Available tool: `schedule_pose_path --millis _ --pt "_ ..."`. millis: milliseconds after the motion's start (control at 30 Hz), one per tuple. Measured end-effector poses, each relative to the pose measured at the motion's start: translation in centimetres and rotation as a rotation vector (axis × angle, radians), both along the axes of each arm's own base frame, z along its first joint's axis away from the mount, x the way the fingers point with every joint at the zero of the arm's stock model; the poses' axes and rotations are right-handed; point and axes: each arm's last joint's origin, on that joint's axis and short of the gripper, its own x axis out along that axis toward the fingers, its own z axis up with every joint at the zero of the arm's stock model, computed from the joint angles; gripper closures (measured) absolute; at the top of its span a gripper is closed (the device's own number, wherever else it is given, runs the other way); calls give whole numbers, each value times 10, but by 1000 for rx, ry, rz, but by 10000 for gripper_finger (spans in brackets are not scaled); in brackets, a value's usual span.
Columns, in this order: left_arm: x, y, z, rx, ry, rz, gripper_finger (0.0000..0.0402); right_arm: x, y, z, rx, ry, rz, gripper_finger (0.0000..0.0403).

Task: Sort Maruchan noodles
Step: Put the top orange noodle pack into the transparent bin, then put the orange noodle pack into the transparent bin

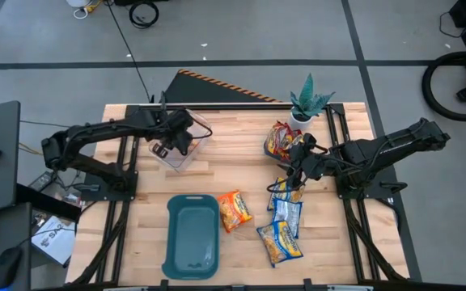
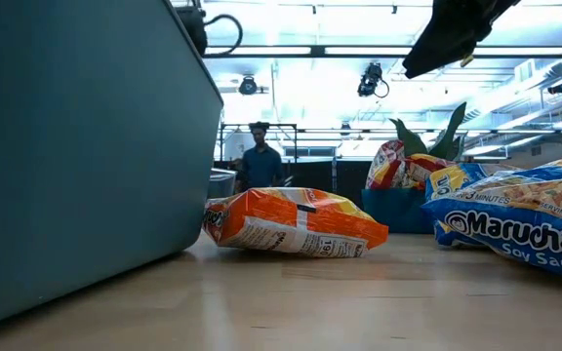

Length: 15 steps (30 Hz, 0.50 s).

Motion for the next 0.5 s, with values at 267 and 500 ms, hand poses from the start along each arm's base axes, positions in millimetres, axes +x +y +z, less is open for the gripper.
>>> schedule_pose_path --millis 267,500 --pt "-3 2 42 -98 -212 165 200 2 0 2 4 -21 6 154" --pt "23 -15 46 -408 -473 327 228 2 -2 2 1 -20 -5 154"
